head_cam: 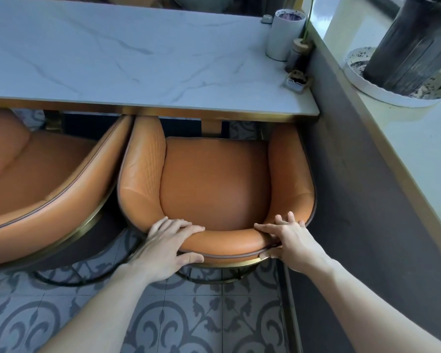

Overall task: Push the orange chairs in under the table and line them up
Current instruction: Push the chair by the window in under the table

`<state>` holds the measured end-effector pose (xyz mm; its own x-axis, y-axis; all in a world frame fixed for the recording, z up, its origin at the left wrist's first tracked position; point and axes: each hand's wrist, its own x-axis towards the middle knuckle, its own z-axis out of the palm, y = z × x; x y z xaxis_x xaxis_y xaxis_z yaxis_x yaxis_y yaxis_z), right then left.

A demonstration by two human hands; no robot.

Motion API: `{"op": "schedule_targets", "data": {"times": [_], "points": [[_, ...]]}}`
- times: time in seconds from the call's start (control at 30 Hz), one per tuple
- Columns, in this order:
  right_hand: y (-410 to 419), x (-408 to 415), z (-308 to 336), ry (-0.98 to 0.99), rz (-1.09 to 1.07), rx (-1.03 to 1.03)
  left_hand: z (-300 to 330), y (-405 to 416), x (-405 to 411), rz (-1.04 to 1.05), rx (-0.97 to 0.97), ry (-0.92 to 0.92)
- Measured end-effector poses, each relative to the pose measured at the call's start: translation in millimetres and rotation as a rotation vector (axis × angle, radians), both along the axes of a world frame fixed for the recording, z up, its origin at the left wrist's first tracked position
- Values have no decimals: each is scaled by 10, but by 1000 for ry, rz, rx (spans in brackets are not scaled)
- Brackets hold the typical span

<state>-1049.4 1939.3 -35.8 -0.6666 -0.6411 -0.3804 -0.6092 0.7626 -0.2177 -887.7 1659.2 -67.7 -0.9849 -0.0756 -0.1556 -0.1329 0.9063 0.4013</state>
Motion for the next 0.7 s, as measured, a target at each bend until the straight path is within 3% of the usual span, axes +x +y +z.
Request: {"op": "schedule_targets", "data": {"times": [0.17,0.33,0.43,0.7], "points": [[-81,16,68,-38,-66,11,58,5,-34,16,42,-4],[-152,303,10,109,-97,98,158,30,-76,66,117,-83],[-453,142,86,1,-164,106,288,-290,-437,13,139,-178],[-39,566,8,-16,-55,202,226,216,174,50,101,-190]]}}
